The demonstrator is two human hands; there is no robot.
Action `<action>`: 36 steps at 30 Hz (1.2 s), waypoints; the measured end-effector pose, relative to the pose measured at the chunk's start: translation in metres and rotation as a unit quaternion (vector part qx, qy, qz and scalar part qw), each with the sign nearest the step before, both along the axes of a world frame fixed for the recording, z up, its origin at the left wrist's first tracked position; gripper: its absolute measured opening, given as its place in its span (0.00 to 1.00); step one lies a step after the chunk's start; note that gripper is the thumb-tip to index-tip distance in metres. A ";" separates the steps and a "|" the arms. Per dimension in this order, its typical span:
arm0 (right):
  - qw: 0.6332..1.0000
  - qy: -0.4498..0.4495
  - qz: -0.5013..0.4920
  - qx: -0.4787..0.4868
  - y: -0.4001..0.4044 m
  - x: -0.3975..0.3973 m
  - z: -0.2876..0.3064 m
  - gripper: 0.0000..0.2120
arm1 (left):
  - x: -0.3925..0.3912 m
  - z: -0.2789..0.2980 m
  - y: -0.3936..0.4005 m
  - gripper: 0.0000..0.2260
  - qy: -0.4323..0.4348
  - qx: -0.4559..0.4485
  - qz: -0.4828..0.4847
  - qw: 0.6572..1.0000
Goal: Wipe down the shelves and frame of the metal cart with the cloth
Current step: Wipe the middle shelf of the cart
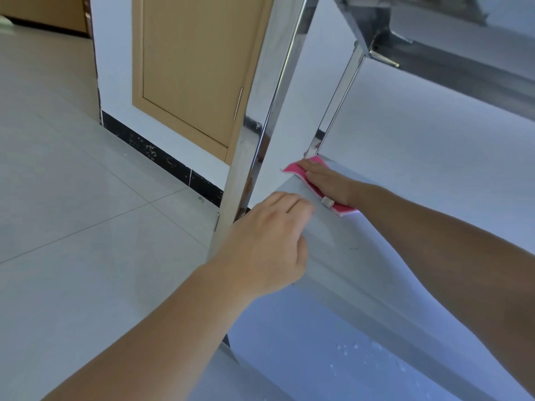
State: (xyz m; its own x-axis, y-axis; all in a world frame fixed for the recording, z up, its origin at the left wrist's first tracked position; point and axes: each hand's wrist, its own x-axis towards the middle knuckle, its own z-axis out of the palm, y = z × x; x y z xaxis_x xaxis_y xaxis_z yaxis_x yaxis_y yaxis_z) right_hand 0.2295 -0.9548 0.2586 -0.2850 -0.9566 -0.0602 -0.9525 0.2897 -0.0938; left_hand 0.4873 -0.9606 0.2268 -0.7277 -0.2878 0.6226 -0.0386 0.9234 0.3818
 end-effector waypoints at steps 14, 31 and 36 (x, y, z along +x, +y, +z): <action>0.997 0.014 0.061 0.049 0.036 0.055 0.004 0.23 | 0.078 0.005 -0.020 0.07 -0.021 -0.070 -0.088 0.993; 0.982 -0.006 0.186 0.040 0.098 0.161 0.009 0.27 | 0.102 -0.001 -0.016 0.06 -0.066 -0.045 -0.070 0.994; 0.964 0.086 0.249 0.013 0.104 0.170 0.005 0.27 | 0.109 0.001 -0.019 0.09 -0.063 -0.036 -0.062 0.995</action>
